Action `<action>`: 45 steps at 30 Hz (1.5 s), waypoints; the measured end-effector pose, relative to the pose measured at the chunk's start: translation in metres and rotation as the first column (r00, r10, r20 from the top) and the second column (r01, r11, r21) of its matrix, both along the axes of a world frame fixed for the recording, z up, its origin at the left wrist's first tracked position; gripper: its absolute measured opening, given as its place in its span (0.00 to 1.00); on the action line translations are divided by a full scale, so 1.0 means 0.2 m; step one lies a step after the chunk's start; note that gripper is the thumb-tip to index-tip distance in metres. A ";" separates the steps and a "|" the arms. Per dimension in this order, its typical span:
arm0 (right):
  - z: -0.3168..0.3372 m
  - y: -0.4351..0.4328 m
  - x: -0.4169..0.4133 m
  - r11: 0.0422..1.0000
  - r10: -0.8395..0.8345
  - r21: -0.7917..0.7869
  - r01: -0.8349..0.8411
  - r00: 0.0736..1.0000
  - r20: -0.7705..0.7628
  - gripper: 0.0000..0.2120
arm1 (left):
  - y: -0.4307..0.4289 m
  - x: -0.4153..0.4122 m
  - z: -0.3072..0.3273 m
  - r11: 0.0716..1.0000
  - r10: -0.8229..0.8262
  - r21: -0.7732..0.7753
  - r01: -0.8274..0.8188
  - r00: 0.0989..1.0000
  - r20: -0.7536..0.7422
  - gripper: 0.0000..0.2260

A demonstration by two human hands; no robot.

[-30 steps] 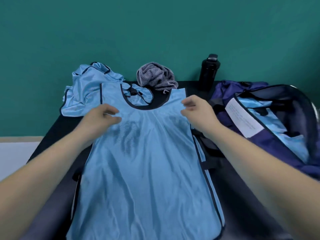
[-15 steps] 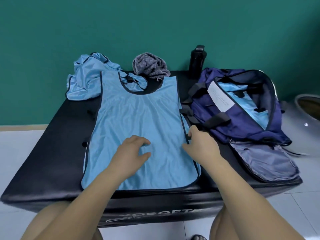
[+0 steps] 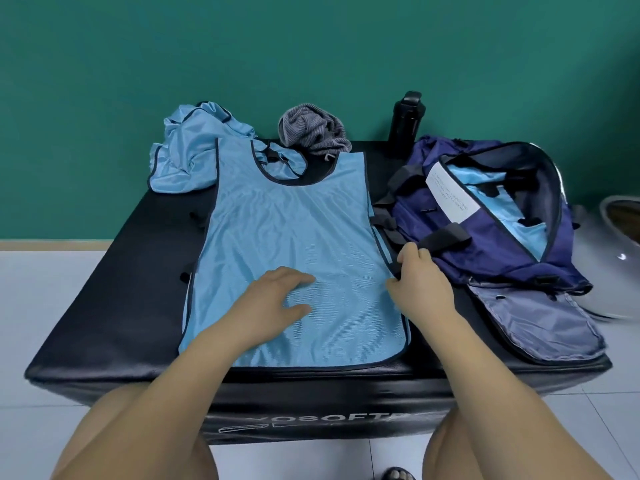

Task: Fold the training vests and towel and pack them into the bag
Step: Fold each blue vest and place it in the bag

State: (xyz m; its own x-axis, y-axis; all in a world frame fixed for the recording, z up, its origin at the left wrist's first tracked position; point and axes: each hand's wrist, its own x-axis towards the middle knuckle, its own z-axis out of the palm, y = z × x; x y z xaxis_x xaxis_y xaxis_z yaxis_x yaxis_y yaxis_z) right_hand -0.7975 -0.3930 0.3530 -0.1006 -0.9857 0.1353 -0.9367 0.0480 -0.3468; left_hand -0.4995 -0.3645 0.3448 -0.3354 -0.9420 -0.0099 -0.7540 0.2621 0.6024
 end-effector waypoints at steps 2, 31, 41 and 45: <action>0.01 0.01 0.04 0.988 0.069 -0.135 -0.069 0.998 -0.003 0.16 | 0.00 0.05 0.05 0.999 0.048 0.014 -0.047 0.995 -0.087 0.21; -0.07 0.39 0.90 0.804 0.575 -0.036 -0.594 0.760 0.302 0.29 | 0.25 0.28 0.22 0.811 0.577 0.174 -0.558 0.716 -0.392 0.05; -0.10 0.35 0.91 0.871 0.420 -0.021 -0.491 0.721 0.551 0.15 | 0.25 0.42 0.21 0.840 0.542 0.365 -0.400 0.615 -0.572 0.09; -0.05 0.34 0.94 0.890 0.339 0.052 -0.454 0.733 0.589 0.25 | 0.26 0.37 0.22 0.876 0.462 0.382 -0.294 0.738 -0.492 0.13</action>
